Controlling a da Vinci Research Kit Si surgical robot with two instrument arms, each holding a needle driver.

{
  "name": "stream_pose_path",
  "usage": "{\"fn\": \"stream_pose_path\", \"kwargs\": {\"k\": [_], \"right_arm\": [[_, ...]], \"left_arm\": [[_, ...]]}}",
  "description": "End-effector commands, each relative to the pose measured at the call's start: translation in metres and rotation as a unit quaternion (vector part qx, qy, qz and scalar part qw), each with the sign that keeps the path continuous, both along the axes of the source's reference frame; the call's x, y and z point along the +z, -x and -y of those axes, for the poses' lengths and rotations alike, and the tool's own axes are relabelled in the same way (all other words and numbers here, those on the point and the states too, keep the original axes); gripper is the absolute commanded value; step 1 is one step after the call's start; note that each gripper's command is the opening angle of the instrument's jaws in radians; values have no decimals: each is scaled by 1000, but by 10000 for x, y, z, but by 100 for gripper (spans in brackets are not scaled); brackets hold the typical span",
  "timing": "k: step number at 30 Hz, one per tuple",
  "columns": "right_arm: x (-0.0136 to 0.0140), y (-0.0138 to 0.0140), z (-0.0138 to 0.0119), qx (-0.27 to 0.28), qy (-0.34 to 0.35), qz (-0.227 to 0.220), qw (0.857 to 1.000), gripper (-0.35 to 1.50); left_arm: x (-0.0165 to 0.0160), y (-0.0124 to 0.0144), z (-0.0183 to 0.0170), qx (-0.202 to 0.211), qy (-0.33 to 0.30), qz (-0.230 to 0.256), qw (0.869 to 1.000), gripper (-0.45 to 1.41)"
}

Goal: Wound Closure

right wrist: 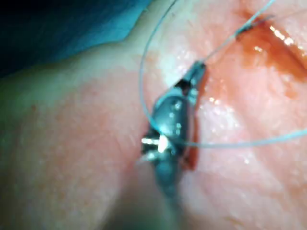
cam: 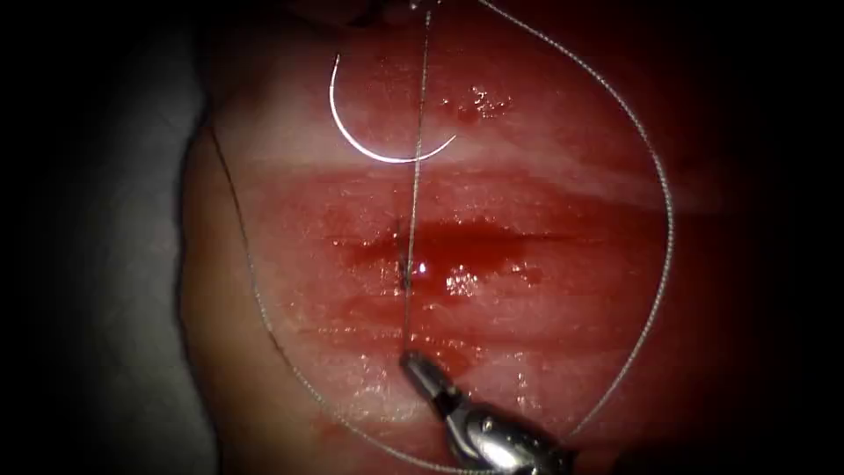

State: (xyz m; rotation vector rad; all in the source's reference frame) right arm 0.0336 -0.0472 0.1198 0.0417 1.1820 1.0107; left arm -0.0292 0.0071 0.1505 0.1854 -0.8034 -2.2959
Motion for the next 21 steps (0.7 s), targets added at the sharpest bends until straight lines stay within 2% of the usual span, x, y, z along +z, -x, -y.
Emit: {"fn": "stream_pose_path", "kwargs": {"k": [1, 21], "right_arm": [[4, -4, 15, -2, -3, 0, 1000, -35], [16, -5, 54, -22, 1, 22, 1000, -35]], "left_arm": [[5, 5, 1, -2, -3, 0, 1000, -45], [-10, -7, -25, -4, -1, 2, 1000, -45]]}}
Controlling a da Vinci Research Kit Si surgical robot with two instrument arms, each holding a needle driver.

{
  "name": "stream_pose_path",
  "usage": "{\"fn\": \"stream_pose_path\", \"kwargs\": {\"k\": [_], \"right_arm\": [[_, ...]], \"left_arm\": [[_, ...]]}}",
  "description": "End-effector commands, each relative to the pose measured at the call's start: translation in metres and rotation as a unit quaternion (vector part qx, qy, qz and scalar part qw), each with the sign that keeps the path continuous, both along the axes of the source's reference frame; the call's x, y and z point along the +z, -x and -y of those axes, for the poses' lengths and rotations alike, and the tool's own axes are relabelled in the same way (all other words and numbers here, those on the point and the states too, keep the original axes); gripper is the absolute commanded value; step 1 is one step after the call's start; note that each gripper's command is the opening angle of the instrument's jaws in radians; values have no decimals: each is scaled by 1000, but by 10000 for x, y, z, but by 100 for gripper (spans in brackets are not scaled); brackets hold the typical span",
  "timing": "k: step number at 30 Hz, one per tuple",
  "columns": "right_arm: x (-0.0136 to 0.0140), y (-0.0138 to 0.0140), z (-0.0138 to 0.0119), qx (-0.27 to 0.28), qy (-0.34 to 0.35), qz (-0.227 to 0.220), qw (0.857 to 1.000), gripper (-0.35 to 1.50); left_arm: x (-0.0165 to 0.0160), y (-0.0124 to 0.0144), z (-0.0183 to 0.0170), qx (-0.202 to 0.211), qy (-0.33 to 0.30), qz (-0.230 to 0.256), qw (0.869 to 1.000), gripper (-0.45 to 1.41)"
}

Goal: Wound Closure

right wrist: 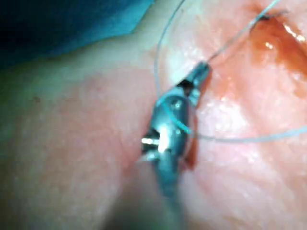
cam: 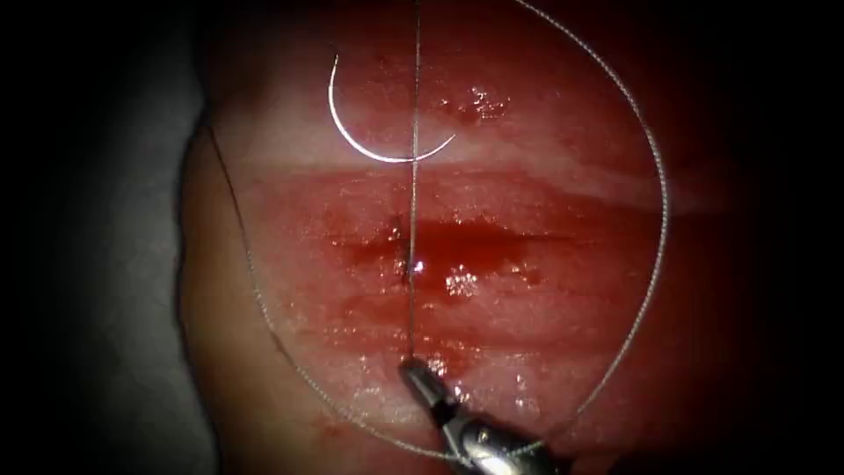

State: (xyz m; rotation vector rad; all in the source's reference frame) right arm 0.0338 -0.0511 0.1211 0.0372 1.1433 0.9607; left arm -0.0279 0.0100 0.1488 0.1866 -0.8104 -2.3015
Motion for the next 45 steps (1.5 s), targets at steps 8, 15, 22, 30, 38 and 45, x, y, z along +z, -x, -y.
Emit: {"fn": "stream_pose_path", "kwargs": {"k": [8, 15, 22, 30, 38, 45], "right_arm": [[2, -2, 12, 1, -7, 2, 1000, -35], [0, -2, 8, 5, -5, -3, 1000, -35], [-11, 5, -12, 35, 15, -34, 999, -6], [-15, 11, -21, 39, 16, -41, 998, 19], [-13, 9, -23, 40, 17, -40, 998, 9], [-11, 13, -25, 39, 16, -41, 998, -3]], "left_arm": [[10, 7, 9, -5, 1, -5, 1000, -45], [11, 7, 13, -7, -5, 1, 1000, -45], [19, 3, 36, -23, -53, 69, 996, -45], [15, -10, 70, -62, -151, 164, 973, -45], [-8, -16, 106, -86, -229, 249, 937, -45], [-52, -23, 130, -132, -282, 377, 872, -45]]}}
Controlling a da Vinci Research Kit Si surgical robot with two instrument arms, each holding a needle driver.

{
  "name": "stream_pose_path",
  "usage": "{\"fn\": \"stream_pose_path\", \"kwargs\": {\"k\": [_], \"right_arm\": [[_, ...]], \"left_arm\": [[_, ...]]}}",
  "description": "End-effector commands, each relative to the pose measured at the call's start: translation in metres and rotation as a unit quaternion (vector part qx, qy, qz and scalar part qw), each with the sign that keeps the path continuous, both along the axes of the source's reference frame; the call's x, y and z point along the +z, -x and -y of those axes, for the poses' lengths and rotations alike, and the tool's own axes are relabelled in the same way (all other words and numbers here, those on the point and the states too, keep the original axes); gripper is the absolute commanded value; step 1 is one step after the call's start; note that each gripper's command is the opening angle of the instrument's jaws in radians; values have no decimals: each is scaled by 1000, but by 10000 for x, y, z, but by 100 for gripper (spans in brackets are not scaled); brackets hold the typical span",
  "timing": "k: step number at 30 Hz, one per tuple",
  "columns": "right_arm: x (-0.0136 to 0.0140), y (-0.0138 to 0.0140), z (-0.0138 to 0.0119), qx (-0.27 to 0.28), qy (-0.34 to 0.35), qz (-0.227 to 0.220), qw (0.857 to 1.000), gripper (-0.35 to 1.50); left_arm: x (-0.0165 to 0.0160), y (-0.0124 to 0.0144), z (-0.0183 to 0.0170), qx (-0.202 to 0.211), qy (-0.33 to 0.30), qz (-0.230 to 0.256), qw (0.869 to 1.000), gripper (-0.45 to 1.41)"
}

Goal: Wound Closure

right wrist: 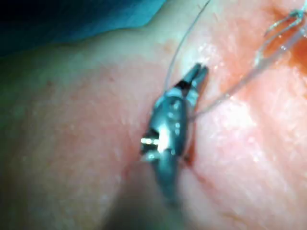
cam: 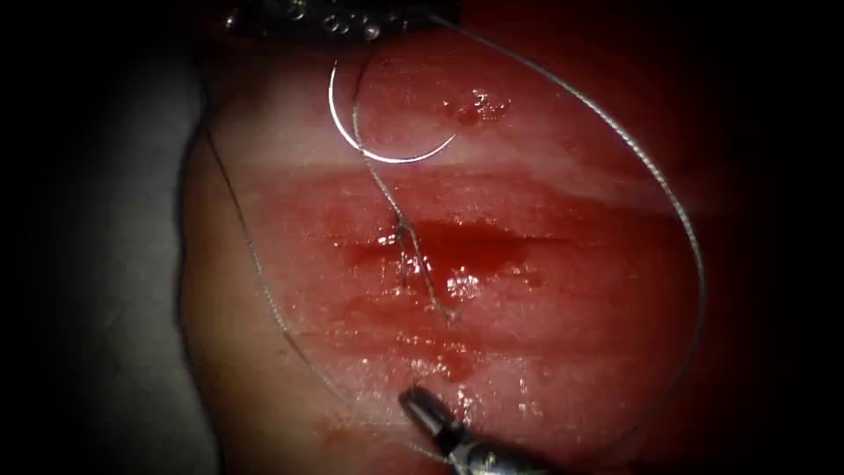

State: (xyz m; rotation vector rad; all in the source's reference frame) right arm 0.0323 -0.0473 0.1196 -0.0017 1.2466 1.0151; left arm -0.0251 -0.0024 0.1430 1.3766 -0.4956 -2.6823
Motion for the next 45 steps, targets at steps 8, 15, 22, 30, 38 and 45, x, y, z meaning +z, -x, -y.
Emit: {"fn": "stream_pose_path", "kwargs": {"k": [8, 15, 22, 30, 38, 45], "right_arm": [[6, 15, 3, -9, 2, 2, 1000, -16], [9, 28, -6, -11, 6, 2, 1000, -16], [-1, 30, -20, -27, 29, 1, 999, -16], [-8, 34, -29, -43, 38, -2, 998, -15], [-11, 38, -28, -50, 37, -8, 998, -18], [-12, 44, -28, -56, 47, -3, 997, -30]], "left_arm": [[-32, -19, 55, -18, -68, 132, 989, -45], [-40, -38, 84, -22, -106, 206, 973, -45], [-43, -38, 111, -42, -210, 259, 942, 76], [-57, -38, 135, -38, -230, 270, 934, 53], [-55, -47, 130, -77, -242, 262, 931, 108], [-49, -48, 125, -130, -240, 236, 932, 76]]}}
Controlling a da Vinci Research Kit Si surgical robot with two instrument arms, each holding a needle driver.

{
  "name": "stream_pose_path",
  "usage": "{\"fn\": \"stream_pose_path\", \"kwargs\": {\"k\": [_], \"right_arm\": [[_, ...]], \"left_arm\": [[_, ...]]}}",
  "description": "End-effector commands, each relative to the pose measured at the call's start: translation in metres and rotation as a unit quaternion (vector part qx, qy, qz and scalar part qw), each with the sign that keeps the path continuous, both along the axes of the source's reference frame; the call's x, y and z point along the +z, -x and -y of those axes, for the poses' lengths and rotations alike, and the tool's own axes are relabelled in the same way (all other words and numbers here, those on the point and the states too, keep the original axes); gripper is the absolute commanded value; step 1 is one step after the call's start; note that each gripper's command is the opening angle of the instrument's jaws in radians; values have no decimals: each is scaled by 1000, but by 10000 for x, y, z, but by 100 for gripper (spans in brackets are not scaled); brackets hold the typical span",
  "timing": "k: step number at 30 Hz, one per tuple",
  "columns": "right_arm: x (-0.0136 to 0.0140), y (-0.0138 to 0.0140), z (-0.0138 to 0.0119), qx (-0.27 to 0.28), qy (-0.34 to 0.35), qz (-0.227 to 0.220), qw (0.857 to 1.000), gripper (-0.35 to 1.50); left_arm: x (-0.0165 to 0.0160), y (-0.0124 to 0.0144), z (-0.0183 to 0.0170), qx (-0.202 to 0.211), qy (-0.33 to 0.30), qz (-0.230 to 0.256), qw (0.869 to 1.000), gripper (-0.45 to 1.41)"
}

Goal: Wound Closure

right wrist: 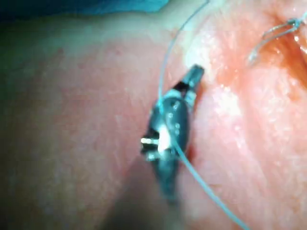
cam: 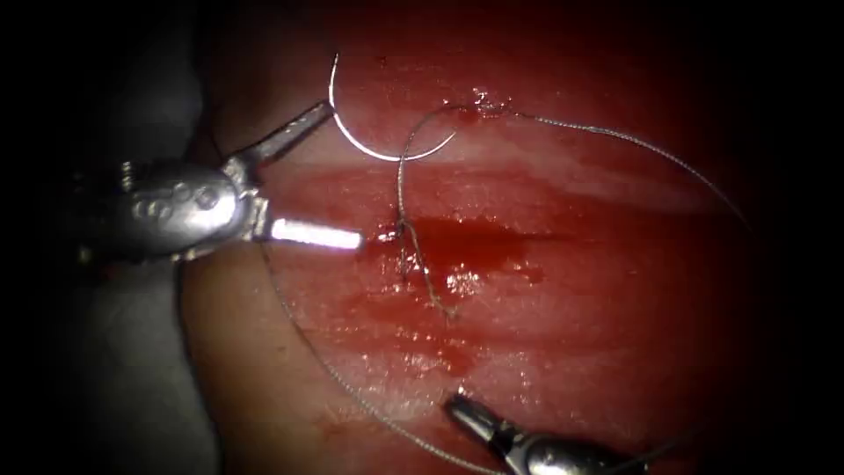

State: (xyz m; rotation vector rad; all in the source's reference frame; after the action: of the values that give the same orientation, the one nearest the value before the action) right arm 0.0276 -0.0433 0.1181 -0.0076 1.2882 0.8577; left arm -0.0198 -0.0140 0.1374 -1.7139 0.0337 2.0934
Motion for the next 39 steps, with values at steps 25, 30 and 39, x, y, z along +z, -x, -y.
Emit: {"fn": "stream_pose_path", "kwargs": {"k": [25, 30, 39], "right_arm": [[11, -24, 16, -17, 9, 19, 1000, -35], [12, -26, 17, -17, 10, 19, 1000, -35], [11, -27, 18, -18, 9, 20, 1000, -35]], "left_arm": [[111, 173, -31, 72, 95, -341, 932, 66], [152, 196, -35, 87, 115, -374, 916, 63], [240, 214, -33, 105, 129, -419, 893, 54]]}}
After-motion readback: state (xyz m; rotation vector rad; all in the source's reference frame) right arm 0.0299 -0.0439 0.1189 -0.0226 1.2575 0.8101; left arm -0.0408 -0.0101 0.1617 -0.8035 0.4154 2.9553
